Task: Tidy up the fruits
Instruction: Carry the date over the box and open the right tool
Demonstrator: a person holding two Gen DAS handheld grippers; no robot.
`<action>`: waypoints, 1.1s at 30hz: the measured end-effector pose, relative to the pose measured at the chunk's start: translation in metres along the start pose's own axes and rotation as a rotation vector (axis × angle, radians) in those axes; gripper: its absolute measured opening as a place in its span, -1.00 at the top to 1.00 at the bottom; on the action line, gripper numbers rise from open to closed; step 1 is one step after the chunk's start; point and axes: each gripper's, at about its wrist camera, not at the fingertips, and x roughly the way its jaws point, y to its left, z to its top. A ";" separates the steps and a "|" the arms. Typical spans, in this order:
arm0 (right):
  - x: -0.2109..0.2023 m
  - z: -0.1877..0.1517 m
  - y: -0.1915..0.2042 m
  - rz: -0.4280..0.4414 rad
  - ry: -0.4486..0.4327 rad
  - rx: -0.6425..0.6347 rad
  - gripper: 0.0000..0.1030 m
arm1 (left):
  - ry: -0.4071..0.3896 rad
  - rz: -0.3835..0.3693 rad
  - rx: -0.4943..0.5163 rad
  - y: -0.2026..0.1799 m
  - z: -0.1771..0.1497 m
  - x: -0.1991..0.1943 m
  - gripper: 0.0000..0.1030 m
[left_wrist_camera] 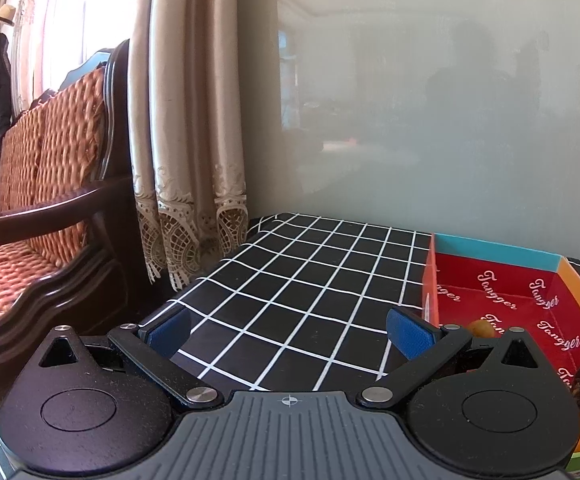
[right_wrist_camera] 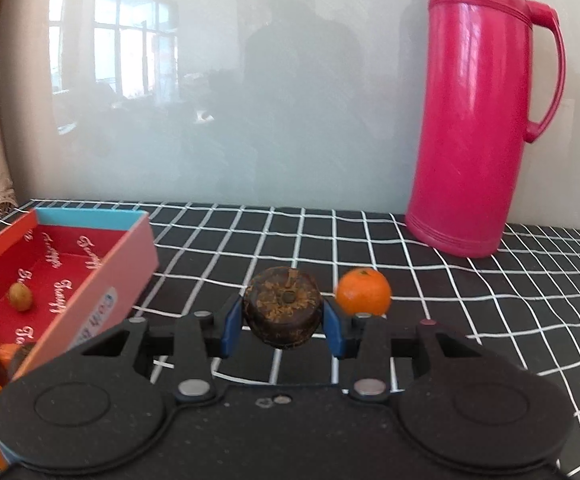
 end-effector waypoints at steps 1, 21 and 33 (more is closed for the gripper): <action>-0.001 0.001 0.003 0.009 -0.010 -0.002 0.21 | 0.001 0.001 0.000 0.001 0.000 0.000 -1.00; -0.021 0.018 0.090 0.234 -0.121 -0.098 0.21 | 0.008 0.040 0.008 0.019 -0.003 0.004 -1.00; -0.026 0.010 0.129 0.308 -0.070 -0.175 0.19 | 0.009 0.037 0.007 0.021 -0.002 0.005 -1.00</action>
